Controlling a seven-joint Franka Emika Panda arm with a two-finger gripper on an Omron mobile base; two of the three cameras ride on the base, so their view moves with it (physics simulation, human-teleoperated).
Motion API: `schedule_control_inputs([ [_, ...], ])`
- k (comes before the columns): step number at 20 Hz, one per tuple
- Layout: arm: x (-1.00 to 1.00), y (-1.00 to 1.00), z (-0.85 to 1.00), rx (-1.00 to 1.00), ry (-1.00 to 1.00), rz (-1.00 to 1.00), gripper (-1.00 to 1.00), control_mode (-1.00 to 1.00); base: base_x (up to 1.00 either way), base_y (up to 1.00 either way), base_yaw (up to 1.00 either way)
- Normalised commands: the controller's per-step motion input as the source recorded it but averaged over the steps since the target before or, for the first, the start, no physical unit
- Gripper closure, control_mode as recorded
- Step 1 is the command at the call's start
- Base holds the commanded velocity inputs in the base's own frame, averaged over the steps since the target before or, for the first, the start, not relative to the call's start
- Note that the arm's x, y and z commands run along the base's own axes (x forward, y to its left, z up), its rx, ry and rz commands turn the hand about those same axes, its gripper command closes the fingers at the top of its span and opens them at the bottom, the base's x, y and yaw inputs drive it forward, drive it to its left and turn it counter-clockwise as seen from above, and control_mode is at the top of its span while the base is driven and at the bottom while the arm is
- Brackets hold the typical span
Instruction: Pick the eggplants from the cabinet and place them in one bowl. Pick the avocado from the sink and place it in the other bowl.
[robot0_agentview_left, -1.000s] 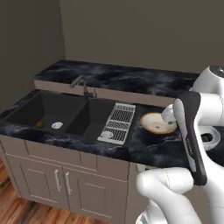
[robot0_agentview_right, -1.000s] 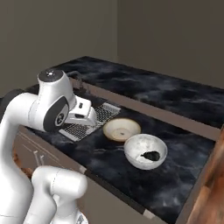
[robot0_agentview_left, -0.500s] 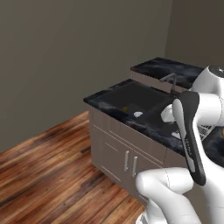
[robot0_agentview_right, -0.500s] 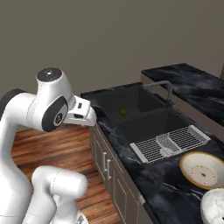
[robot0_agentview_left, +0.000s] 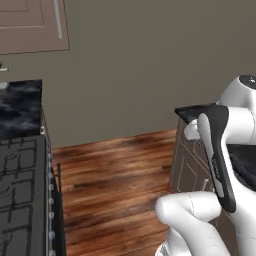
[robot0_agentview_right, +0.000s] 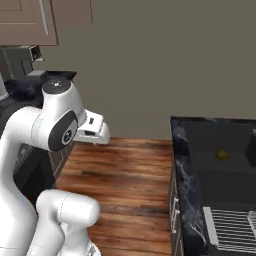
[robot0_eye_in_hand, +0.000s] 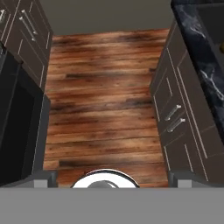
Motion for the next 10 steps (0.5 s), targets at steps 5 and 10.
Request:
schedule_control_inputs([
  [5, 0.00, 0.00, 0.00, 0.00, 0.00, 0.00, -1.00, 1.00, 0.60, -0.52, 0.26],
  [10, 0.00, 0.00, 0.00, 0.00, 0.00, 0.00, -1.00, 1.00, 0.88, -0.58, 0.07],
])
